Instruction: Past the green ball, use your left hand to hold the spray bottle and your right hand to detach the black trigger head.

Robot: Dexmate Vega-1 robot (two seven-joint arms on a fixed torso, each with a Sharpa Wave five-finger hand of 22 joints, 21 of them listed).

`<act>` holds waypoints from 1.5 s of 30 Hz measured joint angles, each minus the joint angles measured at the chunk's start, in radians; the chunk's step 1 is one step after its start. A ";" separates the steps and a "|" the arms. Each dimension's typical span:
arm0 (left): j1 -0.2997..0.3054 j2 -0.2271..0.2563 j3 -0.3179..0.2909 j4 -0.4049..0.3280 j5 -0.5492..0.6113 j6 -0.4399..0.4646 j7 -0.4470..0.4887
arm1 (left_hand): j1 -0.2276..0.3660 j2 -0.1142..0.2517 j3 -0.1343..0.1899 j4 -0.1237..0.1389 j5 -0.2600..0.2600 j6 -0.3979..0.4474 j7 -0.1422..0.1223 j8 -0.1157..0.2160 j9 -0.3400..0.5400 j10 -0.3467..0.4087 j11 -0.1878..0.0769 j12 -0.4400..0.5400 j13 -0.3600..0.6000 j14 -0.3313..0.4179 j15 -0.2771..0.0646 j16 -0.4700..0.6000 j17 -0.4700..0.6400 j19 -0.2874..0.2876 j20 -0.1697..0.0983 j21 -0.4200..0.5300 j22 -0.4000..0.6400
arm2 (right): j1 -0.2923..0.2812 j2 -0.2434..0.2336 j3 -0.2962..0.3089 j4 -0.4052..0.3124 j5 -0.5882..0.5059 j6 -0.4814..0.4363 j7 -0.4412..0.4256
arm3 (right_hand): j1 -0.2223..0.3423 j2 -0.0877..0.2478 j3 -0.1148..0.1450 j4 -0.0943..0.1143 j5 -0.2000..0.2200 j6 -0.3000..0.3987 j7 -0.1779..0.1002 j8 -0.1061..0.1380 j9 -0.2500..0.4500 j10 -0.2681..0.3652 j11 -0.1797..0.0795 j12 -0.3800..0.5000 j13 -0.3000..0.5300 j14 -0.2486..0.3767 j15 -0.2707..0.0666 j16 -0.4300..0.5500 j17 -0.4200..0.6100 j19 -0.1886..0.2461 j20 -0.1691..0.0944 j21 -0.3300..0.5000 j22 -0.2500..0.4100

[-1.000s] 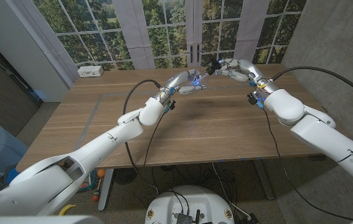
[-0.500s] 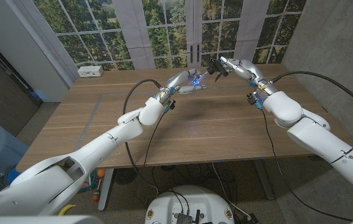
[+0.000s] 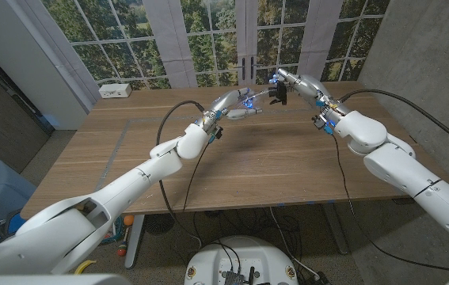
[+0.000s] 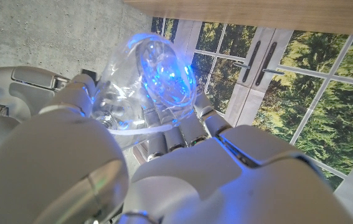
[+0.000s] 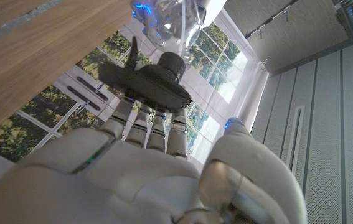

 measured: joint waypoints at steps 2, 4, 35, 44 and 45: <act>-0.003 -0.002 0.000 0.007 0.000 -0.001 0.001 | 0.000 0.000 0.000 0.000 0.000 0.000 0.000 -0.002 0.000 0.000 0.000 0.000 0.001 0.000 0.000 -0.002 0.000 0.000 0.000 0.004 -0.004 | 0.005 0.005 -0.001 0.014 0.014 0.018 0.015 | 0.043 -0.017 0.020 -0.049 0.010 -0.047 -0.032 -0.022 -0.007 -0.009 -0.009 0.000 -0.002 0.003 -0.003 0.000 0.000 0.004 -0.004 0.000 0.000; -0.006 -0.004 0.002 0.013 -0.001 -0.003 0.002 | 0.000 0.000 0.000 0.000 0.000 0.000 0.000 -0.002 0.000 0.000 0.000 0.000 0.001 0.000 0.000 -0.004 0.000 0.000 0.000 0.004 -0.004 | 0.008 0.008 -0.002 0.022 0.022 0.032 0.022 | 0.066 -0.040 0.032 -0.094 0.017 -0.164 -0.048 -0.053 -0.017 -0.036 -0.014 -0.006 -0.002 0.003 -0.003 0.000 0.000 0.006 -0.005 0.000 0.000; -0.046 -0.057 -0.003 0.143 -0.129 -0.126 -0.045 | 0.000 0.000 0.000 0.000 0.008 0.000 0.000 0.000 0.001 0.004 0.004 0.001 0.010 0.005 -0.005 -0.008 0.014 -0.004 -0.004 0.011 -0.004 | 0.016 -0.092 -0.016 -0.113 -0.142 -0.243 -0.159 | 0.330 -0.114 0.110 -0.167 -0.002 -0.114 -0.025 0.064 -0.066 -0.011 -0.031 0.037 -0.025 0.026 -0.029 -0.016 -0.045 0.077 -0.005 -0.027 0.000; -0.048 -0.064 -0.009 0.154 -0.169 -0.148 -0.082 | 0.000 0.000 0.000 0.000 0.008 0.000 0.000 -0.001 0.001 0.004 0.004 0.001 0.012 0.005 -0.005 -0.011 0.014 -0.004 -0.004 0.015 -0.004 | 0.020 -0.062 -0.033 -0.120 -0.215 -0.259 -0.235 | 0.383 -0.081 0.116 -0.166 -0.002 0.111 -0.040 0.165 -0.035 0.105 -0.083 0.067 -0.027 0.100 -0.043 0.038 -0.037 0.126 -0.053 -0.004 0.000; -0.048 -0.065 -0.010 0.154 -0.169 -0.148 -0.082 | 0.000 0.000 0.000 0.000 0.008 0.000 0.000 0.000 0.001 0.004 0.004 0.001 0.012 0.005 -0.005 -0.011 0.014 -0.004 -0.004 0.015 -0.004 | 0.020 -0.062 -0.033 -0.120 -0.221 -0.259 -0.242 | 0.401 -0.078 0.120 -0.170 -0.002 0.138 -0.042 0.179 -0.029 0.118 -0.085 0.070 -0.025 0.106 -0.043 0.044 -0.035 0.129 -0.057 -0.004 0.000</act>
